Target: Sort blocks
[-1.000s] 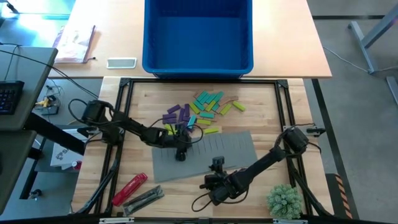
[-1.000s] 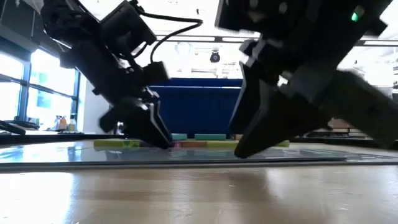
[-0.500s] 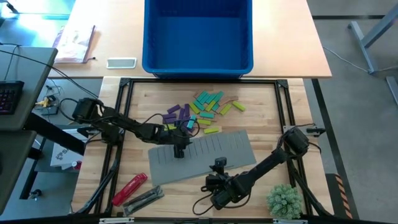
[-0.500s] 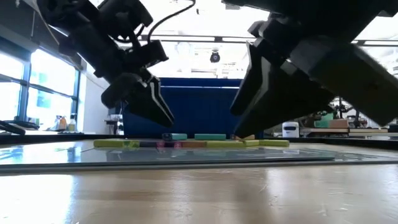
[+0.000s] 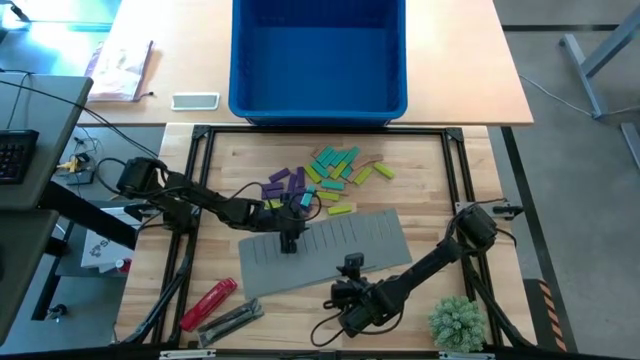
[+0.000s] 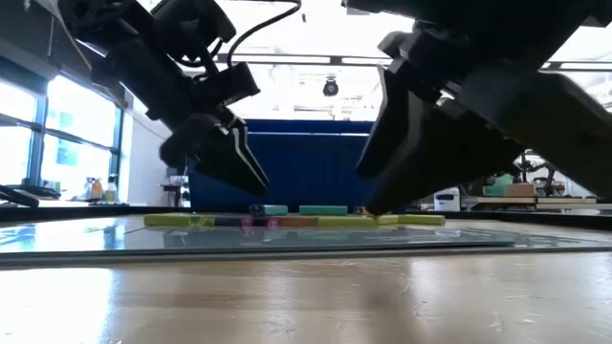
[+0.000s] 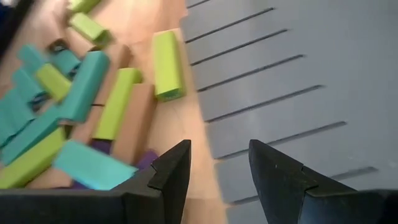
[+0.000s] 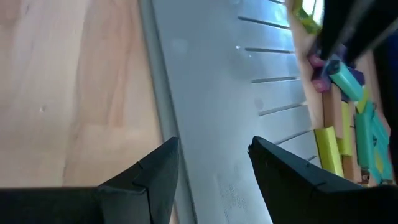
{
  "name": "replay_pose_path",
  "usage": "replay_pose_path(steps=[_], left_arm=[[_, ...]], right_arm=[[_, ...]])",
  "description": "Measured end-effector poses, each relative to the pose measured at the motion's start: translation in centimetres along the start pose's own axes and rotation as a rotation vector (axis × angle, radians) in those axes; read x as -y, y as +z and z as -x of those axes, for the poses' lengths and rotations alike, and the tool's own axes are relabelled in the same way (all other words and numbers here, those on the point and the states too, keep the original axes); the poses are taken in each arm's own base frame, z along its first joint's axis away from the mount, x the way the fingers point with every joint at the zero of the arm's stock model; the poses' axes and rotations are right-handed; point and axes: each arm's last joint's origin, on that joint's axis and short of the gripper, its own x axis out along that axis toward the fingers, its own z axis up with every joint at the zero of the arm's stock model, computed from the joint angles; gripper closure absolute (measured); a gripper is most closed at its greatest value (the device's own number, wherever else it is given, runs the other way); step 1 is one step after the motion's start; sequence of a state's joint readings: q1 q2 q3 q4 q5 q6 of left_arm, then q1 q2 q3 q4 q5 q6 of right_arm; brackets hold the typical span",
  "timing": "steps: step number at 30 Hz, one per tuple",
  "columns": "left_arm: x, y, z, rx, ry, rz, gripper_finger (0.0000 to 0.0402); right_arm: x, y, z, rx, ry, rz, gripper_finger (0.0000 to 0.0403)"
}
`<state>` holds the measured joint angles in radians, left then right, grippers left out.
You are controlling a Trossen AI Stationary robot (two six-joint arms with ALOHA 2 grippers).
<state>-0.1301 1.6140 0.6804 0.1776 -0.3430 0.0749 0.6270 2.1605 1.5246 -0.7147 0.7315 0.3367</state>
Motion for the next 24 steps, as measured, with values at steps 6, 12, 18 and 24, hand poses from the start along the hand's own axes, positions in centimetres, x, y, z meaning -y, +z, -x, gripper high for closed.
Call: replay_pose_path(steps=[6,12,18,24], left_arm=[[-0.5,-1.3,-1.9,-0.068,0.051,0.047,0.0257],[0.4,-2.6,-4.1,-0.086,0.060,0.049,0.0257],[0.8,-2.8,-4.4,-0.086,0.057,0.036,0.0257],[0.7,-2.6,-4.1,-0.078,0.055,0.038,0.0257]], right_arm=[[-0.4,-0.7,-0.4,-0.068,0.040,0.048,0.0219],[-0.8,-1.0,-0.9,-0.091,0.057,0.032,0.0219],[-0.8,-1.0,-0.9,-0.091,0.049,0.028,0.0219],[-0.7,-1.1,-0.9,-0.094,0.048,0.067,0.0219]])
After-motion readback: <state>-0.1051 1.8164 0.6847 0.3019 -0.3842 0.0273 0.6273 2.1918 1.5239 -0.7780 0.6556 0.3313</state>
